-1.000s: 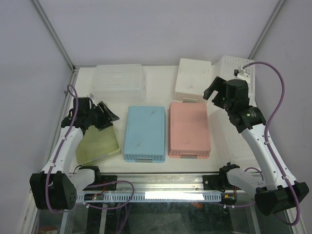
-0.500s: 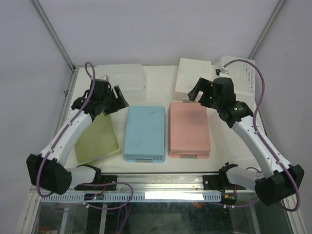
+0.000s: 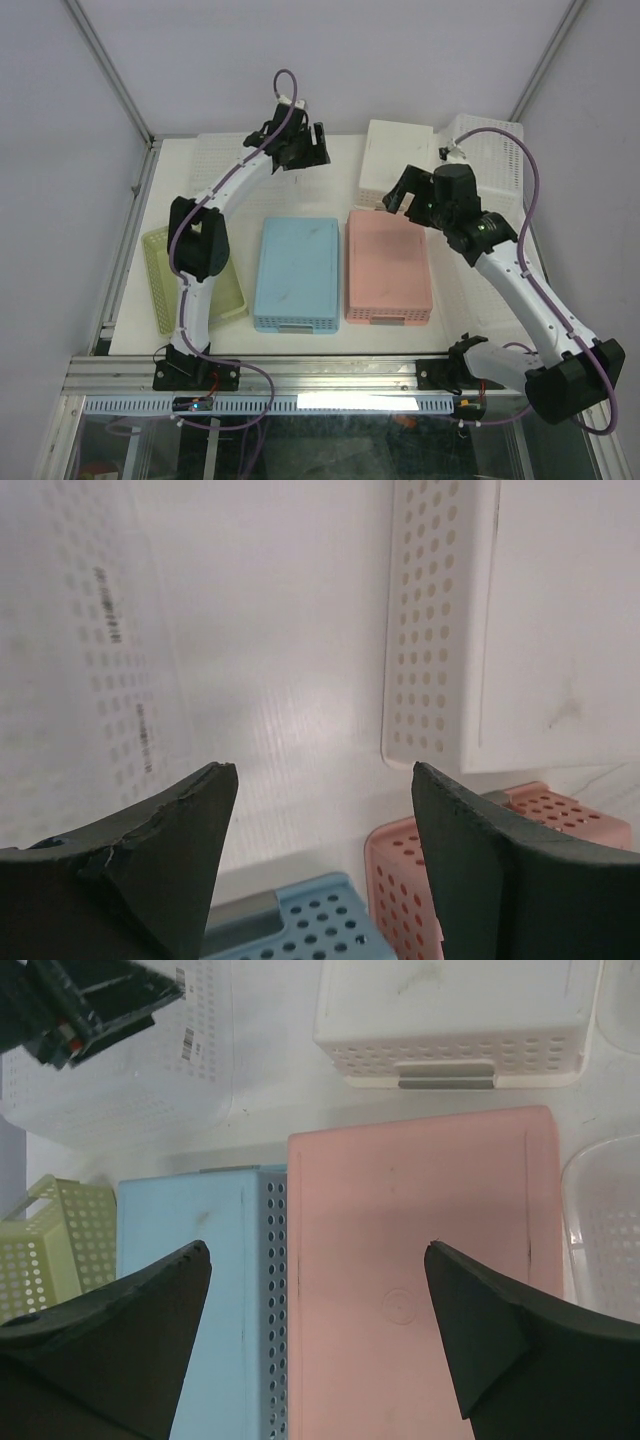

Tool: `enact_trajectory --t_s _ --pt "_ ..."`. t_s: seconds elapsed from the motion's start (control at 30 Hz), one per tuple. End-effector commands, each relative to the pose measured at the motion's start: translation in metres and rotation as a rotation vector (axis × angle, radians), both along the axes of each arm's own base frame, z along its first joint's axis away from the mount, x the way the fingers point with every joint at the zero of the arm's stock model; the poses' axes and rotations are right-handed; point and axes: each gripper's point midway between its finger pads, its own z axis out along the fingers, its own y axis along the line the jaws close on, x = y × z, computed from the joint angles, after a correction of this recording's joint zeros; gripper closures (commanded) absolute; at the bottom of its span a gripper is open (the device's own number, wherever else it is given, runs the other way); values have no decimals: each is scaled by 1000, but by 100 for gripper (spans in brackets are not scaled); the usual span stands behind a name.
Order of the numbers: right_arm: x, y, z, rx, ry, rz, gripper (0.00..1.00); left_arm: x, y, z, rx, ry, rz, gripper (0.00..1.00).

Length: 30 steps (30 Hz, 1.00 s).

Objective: Turn the large container upside down

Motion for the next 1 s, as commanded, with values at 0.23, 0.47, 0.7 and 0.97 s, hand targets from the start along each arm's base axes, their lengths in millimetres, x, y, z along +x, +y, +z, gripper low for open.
enact_trajectory --t_s 0.23,0.47,0.7,0.97 --pt "-70 82 -1 -31 -86 507 8 56 20 -20 42 -70 18 25" --pt "-147 163 -22 -75 -121 864 8 39 84 -29 69 -14 110 25" --pt "-213 232 -46 -141 -124 1106 8 16 117 -10 109 -32 162 25" --pt "-245 263 -89 -190 -45 1229 24 -14 129 86 18 -185 189 24"
